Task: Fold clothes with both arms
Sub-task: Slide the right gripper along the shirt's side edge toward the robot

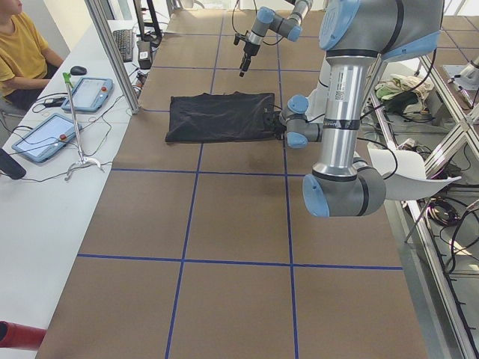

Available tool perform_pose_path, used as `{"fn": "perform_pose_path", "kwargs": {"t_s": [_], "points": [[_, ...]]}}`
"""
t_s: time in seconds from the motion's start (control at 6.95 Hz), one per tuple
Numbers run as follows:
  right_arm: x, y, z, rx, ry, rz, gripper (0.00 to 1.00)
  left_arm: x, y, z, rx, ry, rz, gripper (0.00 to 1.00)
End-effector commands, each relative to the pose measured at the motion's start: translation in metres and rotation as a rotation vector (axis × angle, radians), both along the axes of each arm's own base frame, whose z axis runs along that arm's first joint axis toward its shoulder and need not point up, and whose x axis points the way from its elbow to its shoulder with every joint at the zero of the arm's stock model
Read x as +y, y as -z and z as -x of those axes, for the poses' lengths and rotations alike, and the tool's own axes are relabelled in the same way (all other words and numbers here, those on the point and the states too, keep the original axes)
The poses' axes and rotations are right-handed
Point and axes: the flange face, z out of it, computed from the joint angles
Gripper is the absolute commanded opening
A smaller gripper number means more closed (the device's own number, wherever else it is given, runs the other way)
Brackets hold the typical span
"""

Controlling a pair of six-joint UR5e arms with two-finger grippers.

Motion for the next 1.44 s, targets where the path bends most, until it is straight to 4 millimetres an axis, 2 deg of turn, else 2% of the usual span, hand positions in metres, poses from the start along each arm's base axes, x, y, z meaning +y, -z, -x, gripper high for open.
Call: {"fn": "perform_pose_path", "kwargs": {"t_s": [0.0,0.14,0.29,0.43,0.58,0.86,1.01,1.29], "points": [[0.006,-0.002,0.007,0.004,0.009,0.005,1.00,-0.001,0.002,0.002,0.005,0.003,-0.002,0.00],[0.018,-0.004,0.019,0.001,-0.027,0.016,0.99,-0.001,0.004,0.003,0.008,0.003,-0.002,0.00],[0.042,-0.006,0.041,-0.027,-0.080,0.067,0.98,-0.002,0.003,0.004,0.007,0.005,-0.002,0.00],[0.056,-0.006,0.056,-0.042,-0.124,0.091,0.97,-0.002,0.005,0.004,0.009,0.005,-0.002,0.00],[0.065,-0.016,0.075,-0.044,-0.183,0.122,0.97,-0.001,0.004,0.004,0.010,0.002,0.000,0.00],[0.064,-0.019,0.112,-0.031,-0.270,0.093,0.97,-0.001,0.005,0.004,0.011,0.004,-0.001,0.00],[0.063,-0.016,0.116,-0.027,-0.269,0.081,0.96,-0.001,0.004,0.005,0.010,0.004,-0.001,0.00],[0.058,-0.032,0.124,0.027,-0.277,0.045,0.95,0.000,0.004,0.004,0.010,0.002,-0.001,0.00]]}}
